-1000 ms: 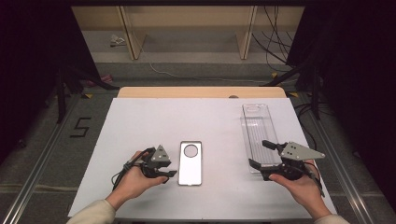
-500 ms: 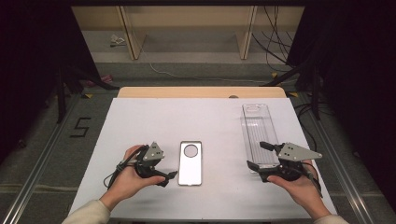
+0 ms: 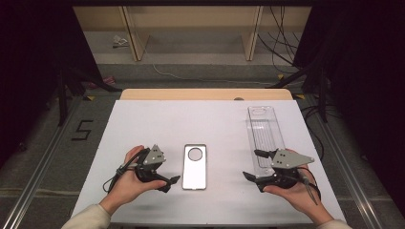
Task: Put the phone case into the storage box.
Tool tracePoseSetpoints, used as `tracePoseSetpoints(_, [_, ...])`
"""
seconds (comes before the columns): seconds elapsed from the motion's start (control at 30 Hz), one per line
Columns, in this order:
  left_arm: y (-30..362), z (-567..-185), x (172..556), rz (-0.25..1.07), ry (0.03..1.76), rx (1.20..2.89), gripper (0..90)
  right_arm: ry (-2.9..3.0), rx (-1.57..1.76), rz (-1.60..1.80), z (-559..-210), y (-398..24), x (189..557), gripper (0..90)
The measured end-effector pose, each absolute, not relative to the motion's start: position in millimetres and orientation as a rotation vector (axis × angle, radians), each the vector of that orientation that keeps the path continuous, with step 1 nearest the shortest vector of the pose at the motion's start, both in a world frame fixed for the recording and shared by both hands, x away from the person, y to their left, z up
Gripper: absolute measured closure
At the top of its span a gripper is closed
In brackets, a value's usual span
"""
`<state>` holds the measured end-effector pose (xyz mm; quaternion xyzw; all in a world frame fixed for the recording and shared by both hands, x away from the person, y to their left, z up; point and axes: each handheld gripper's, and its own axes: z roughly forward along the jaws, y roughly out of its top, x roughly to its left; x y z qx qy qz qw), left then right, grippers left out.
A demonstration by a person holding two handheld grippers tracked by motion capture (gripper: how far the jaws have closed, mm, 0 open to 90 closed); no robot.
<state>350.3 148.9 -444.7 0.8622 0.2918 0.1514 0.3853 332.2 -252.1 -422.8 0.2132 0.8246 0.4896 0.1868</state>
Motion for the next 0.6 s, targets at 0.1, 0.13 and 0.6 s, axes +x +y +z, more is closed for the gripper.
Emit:
tracePoseSetpoints(0.1, [149.6, -445.0, 351.2, 0.396, 0.743, 2.189, 0.0, 2.37, 0.524, 1.333, -421.6, -238.5, 331.4, 19.7])
tracePoseSetpoints(0.13, [150.0, -445.0, 351.5, 0.403, 0.741, 2.186, 0.0, 2.387, 0.503, 1.321, -421.6, -233.7, 331.6, 19.8])
tracePoseSetpoints(0.6, [152.8, -447.7, 355.1, 0.417, 0.744, 2.182, 0.0, 2.597, 0.283, 1.129, -427.3, -168.3, 340.0, 22.0])
